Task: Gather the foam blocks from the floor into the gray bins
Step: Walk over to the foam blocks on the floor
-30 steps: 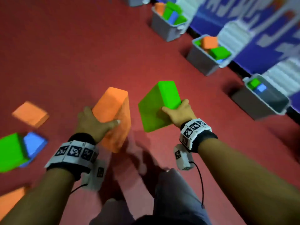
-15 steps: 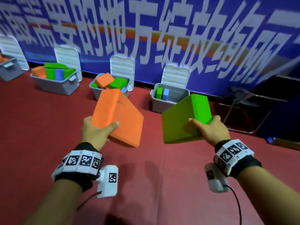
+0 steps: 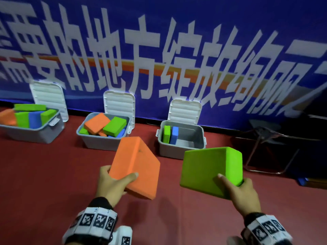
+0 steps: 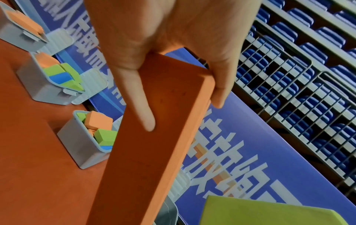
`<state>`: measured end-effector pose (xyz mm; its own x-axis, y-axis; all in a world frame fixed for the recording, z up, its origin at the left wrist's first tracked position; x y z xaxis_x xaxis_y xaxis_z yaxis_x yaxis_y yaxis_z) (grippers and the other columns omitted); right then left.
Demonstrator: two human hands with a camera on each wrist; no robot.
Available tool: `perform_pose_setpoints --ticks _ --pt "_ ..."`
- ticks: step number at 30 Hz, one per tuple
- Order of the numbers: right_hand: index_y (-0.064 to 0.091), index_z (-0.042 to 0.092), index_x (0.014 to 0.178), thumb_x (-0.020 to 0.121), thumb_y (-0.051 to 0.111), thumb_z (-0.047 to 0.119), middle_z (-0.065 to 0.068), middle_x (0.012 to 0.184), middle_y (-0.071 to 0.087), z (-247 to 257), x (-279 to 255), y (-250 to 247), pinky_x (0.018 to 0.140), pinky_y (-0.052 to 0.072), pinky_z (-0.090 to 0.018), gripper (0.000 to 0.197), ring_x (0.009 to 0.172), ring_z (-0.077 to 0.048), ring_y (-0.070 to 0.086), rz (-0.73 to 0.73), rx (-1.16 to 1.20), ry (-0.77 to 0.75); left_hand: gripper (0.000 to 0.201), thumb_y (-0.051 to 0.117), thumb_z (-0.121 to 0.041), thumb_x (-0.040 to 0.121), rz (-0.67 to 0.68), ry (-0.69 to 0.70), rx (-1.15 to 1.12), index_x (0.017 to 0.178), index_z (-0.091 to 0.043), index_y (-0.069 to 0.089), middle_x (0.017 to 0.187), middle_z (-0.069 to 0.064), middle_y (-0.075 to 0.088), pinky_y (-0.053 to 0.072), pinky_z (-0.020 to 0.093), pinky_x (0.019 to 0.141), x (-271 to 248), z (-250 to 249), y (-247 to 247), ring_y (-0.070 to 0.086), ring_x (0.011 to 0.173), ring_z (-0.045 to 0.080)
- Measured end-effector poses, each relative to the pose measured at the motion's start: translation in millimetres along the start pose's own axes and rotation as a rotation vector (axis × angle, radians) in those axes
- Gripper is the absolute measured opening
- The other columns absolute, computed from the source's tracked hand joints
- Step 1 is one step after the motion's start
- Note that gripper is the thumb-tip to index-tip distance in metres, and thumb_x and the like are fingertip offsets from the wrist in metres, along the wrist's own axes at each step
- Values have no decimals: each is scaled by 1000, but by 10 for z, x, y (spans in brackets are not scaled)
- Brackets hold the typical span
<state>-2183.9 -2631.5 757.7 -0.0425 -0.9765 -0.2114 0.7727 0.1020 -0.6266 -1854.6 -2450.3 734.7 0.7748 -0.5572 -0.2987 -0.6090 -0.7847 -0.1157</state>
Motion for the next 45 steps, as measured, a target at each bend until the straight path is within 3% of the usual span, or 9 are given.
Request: perform_pose_setpoints --ticks 8,11,16,19,22,31,38,43,45 --pt "47 4 109 71 75 54 -14 101 61 472 671 222 78 45 -38 69 99 -35 59 -139 1 90 99 84 -52 26 146 52 89 112 -21 45 106 5 62 57 49 72 1154 -631 800 65 91 25" --pt "47 6 107 70 75 54 -10 96 58 606 1082 246 79 46 -39 67 95 -32 59 -158 12 103 90 89 -40 35 189 76 117 109 -17 42 100 3 61 54 46 80 1535 -819 1170 62 90 24" --pt "47 9 108 67 78 53 -7 95 59 764 2017 311 78 47 -37 68 88 -27 58 -163 48 113 67 87 -13 61 180 121 131 107 -15 39 101 10 57 43 28 64 2231 -1026 1821 57 87 25" --pt "45 11 106 66 81 48 -7 95 59 847 2628 363 76 46 -36 65 87 -26 57 -145 77 122 67 87 -11 62 180 72 94 108 -13 38 104 11 55 49 28 59 2712 -1062 2236 58 87 27" --pt "44 13 103 65 83 43 -8 95 59 910 3222 414 73 41 -34 62 84 -24 53 -109 83 132 72 88 -10 59 154 -1 62 111 -13 38 112 14 55 56 43 67 3160 -1049 2617 61 92 32" --pt "42 8 101 58 89 37 -12 97 54 1173 4703 920 72 36 -33 70 85 -23 49 -48 107 202 75 91 -5 51 19 -93 106 108 -12 43 103 17 60 55 41 62 4295 -1062 3165 63 84 32" --pt "51 -1 100 48 94 18 -19 91 61 1179 5560 1641 66 42 -36 70 79 -27 57 -71 129 384 93 81 -29 21 86 -269 190 105 -11 45 93 12 61 58 44 58 5506 -920 3790 64 73 28" --pt "47 10 103 54 92 22 -15 97 61 1175 6141 2124 73 47 -37 67 86 -27 59 -124 91 400 83 86 -10 41 225 -308 303 108 -11 38 102 13 57 52 46 81 6170 -546 4645 59 89 28" --pt "48 13 104 54 92 26 -15 100 63 1137 6430 2309 76 47 -38 68 88 -27 60 -107 44 421 73 89 -7 47 296 -314 380 101 -15 40 97 10 59 48 37 81 6370 -306 4956 59 88 27"
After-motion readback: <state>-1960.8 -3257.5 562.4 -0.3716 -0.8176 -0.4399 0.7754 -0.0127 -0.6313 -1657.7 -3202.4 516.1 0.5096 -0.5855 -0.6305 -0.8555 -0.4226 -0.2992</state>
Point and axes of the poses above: each hand's wrist, its own x-axis towards the middle knuckle, its own y-axis out of the palm, z = x × y, the point moved 4 cm from there along x, towards the middle knuckle
